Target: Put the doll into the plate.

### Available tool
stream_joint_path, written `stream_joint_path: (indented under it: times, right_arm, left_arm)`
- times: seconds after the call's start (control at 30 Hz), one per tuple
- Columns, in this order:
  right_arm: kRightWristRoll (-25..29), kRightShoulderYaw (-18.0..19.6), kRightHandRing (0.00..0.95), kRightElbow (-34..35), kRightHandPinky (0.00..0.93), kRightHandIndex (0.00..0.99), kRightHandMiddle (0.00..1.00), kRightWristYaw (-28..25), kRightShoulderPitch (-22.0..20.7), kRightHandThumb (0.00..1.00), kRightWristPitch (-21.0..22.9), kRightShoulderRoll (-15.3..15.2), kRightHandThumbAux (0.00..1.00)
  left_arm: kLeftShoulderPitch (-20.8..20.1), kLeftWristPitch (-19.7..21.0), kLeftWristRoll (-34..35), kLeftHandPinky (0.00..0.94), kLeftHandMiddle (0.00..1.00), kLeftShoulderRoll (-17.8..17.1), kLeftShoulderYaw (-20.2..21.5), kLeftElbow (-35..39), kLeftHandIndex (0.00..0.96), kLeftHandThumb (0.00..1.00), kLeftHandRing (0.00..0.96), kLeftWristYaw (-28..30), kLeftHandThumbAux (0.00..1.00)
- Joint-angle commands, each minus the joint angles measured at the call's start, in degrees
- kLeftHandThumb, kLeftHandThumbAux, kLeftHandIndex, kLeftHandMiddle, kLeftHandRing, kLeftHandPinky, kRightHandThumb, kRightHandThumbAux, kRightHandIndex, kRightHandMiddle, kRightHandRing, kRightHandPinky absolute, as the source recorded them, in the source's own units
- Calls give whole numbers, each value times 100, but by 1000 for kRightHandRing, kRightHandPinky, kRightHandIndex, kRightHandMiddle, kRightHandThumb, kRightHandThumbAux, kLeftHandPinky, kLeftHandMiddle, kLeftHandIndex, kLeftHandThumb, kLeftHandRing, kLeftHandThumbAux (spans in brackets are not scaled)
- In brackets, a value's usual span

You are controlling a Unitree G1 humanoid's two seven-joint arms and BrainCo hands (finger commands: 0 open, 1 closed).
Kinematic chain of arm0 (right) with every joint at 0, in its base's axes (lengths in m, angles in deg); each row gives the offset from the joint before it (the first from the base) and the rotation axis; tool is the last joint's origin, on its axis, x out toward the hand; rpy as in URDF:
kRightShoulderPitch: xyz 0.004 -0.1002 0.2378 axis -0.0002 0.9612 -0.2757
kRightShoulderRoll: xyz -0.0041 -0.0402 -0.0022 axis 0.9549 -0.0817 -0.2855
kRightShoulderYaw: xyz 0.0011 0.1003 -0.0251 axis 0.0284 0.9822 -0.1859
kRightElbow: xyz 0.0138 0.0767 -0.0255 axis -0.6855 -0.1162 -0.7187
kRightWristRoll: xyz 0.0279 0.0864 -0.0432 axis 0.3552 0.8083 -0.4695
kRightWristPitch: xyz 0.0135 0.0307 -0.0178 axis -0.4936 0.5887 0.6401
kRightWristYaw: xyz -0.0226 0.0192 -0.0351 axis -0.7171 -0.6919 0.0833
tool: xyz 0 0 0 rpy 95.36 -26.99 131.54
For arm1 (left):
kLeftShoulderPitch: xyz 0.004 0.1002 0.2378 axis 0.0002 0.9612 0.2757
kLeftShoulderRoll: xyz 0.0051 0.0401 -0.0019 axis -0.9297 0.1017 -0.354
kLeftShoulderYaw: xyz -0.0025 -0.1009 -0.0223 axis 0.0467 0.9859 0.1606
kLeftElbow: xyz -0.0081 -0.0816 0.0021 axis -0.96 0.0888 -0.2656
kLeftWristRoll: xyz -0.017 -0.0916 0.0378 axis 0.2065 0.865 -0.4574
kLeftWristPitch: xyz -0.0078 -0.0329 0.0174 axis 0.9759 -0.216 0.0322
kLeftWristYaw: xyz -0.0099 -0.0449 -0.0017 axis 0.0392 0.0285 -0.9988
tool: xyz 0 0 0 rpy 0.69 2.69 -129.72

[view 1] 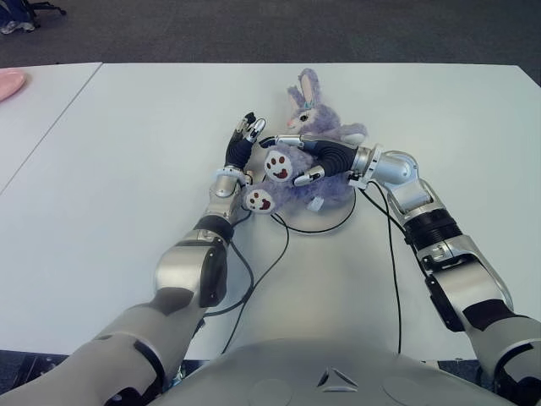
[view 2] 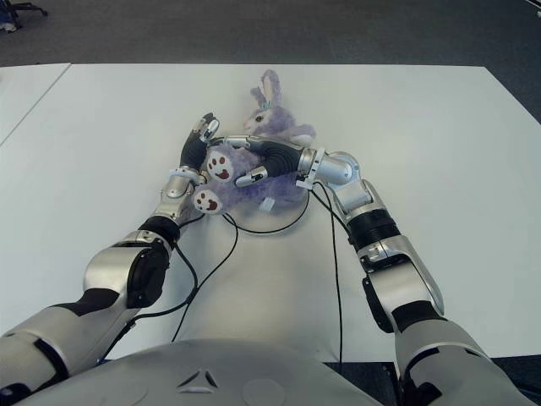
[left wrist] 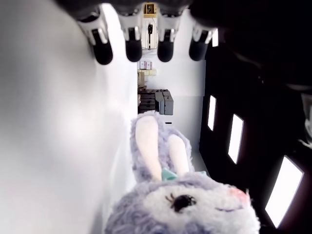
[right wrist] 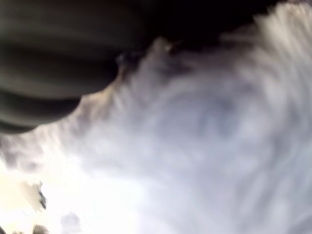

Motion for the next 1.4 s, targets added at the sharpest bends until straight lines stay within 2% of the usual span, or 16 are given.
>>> stream_joint_path:
  times: [0.03, 0.1, 0.23, 0.3, 0.37, 0.43, 0.53, 0.7, 0.87, 1.1, 1.23, 1.4]
  right_arm:
    - [605, 230, 0, -353, 0, 0, 0, -683, -687, 120, 922, 204, 274]
    - [808, 295, 0, -439, 33, 0, 0, -937, -841, 105, 1223, 263, 278]
    - [1261, 475, 0, -509, 16, 0, 0, -1461, -1059, 115, 1824, 313, 291]
    - [1836, 650, 0, -2, 6, 0, 0, -1828, -1165, 126, 2709, 227, 296]
    - [2120, 758, 0, 192, 3, 0, 0, -1985, -1237, 131, 3223, 216, 298]
    - [2274, 833, 0, 208, 1, 0, 0, -2054, -1338, 136, 3623, 228, 300]
    - [2568, 897, 0, 456, 0, 0, 0, -2144, -1590, 135, 4540, 161, 298]
    - [2760, 984, 0, 714, 2, 0, 0, -2119, -1811, 127, 5386, 116, 317]
    - [3050, 1251, 0, 888, 1, 0, 0, -1973, -2187, 124, 6273, 9, 350]
    - [3150, 1564, 0, 750, 0, 0, 0, -1761, -2756, 118, 6750, 34, 381]
    - [3137, 1844, 0, 827, 0, 0, 0, -1588, -3058, 114, 6476, 45, 388]
    - [2933, 2043, 0, 927, 0, 0, 0, -1378, -2942, 120, 5889, 32, 374]
  left_arm:
    - [852, 1101, -19, 17, 31, 113, 17, -668, 13, 0, 28, 123, 353]
    - [855, 1078, -29, 13, 33, 121, 9, -666, 18, 0, 29, 101, 353]
    - [852, 1056, -50, 9, 35, 135, -14, -662, 21, 0, 29, 77, 351]
    - [837, 1071, -51, 23, 36, 140, -20, -660, 16, 0, 30, 66, 340]
    - [813, 1083, -46, 36, 36, 144, -23, -656, 12, 0, 31, 55, 334]
    - [790, 1091, -40, 53, 37, 151, -24, -652, 4, 0, 35, 38, 323]
    - [784, 1098, -28, 67, 43, 166, -17, -648, 1, 0, 44, 11, 307]
    - [786, 1117, 7, 62, 49, 175, 14, -647, 0, 0, 51, 32, 295]
    - [790, 1136, -15, 49, 53, 180, -2, -649, 0, 0, 52, 44, 293]
    - [788, 1168, -64, 42, 57, 160, -35, -652, 0, 0, 52, 23, 302]
    - [792, 1179, -110, 38, 56, 133, -66, -660, 0, 0, 49, 18, 304]
    - [793, 1169, -119, 41, 54, 141, -80, -660, 0, 0, 48, 7, 298]
